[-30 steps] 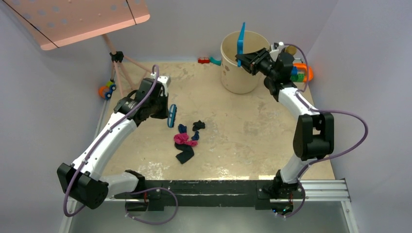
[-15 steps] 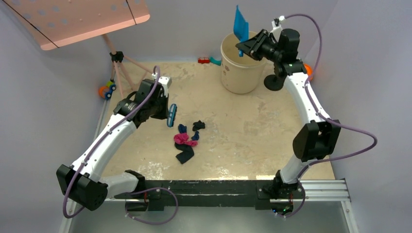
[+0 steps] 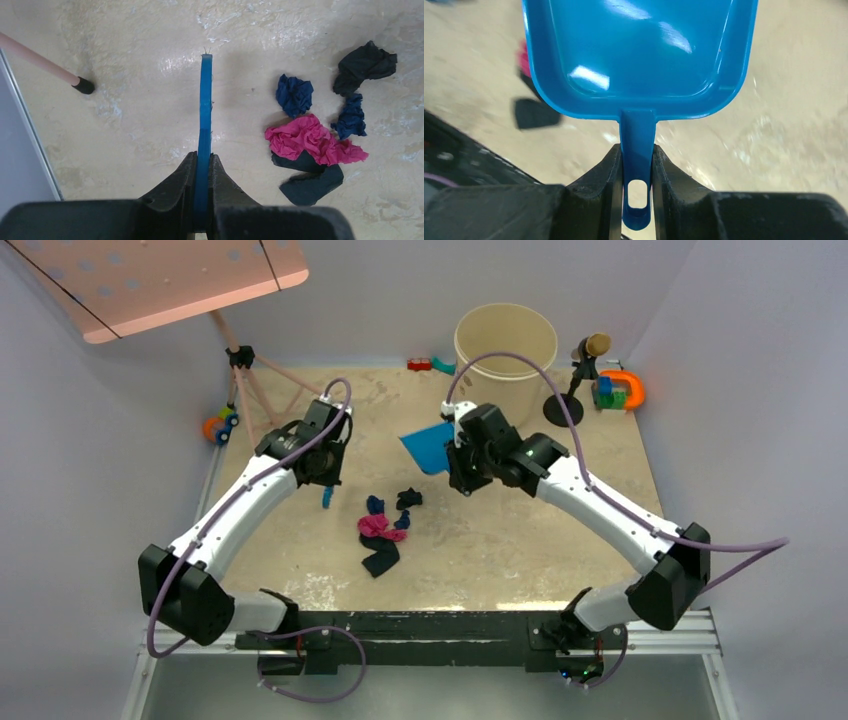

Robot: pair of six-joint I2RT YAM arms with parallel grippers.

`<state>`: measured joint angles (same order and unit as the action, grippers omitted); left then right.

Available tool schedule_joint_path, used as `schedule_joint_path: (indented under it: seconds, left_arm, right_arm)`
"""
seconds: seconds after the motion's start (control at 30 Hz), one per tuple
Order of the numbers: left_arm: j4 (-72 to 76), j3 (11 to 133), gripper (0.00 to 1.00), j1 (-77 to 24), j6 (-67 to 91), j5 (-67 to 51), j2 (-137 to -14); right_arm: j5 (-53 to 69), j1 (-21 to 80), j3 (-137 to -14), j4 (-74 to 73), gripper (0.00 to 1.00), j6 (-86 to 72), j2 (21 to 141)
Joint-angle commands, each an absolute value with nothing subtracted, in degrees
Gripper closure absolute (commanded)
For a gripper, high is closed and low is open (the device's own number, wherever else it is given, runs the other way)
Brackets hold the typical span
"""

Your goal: Sweep away the paper scraps from the table

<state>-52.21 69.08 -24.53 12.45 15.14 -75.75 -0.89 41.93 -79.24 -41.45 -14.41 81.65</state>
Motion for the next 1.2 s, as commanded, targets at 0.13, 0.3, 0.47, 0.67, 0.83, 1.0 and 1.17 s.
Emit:
schedule_joint_path:
  seconds: [0.13, 0.3, 0.47, 0.67, 0.83, 1.0, 1.17]
  left_arm:
    - [-60.00, 72.99, 1.00, -25.80, 18.88, 19.40, -77.18]
    - [-66.75, 72.15, 1.00, -26.23, 24.72, 13.44, -76.09]
    - [-71.30, 66.45, 1.00, -29.41, 30.15, 9.25, -70.46]
    - [-76.37, 63.28, 1.00, -30.08, 32.38, 1.14, -62.40]
    - [-74.33, 58.56, 1.00, -30.29, 44.09, -4.36, -54.89]
    - [-67.01, 47.54, 1.00, -30.47, 60.97, -7.03, -48.41]
    - [-61.96, 40.41, 1.00, -34.71, 77.55, -7.61, -48.01]
  right_arm:
    - [-16.51, 42.31, -71.57, -43.45, 1.00, -15.65, 84.05]
    - [-23.11, 43.03, -74.21, -43.17, 1.00, -17.59, 93.42]
    - [-23.60, 44.95, -75.64, -40.31, 1.00, -17.45, 99.08]
    - [-20.18, 49.38, -76.10, -36.92, 1.00, -15.75, 102.16]
    - [-17.49, 51.72, -76.02, -35.42, 1.00, -16.02, 101.24]
    - [-18.68, 51.68, -74.49, -35.05, 1.00, -17.08, 97.04]
    - [-21.74, 51.55, -72.61, -35.47, 1.00, -17.86, 92.86]
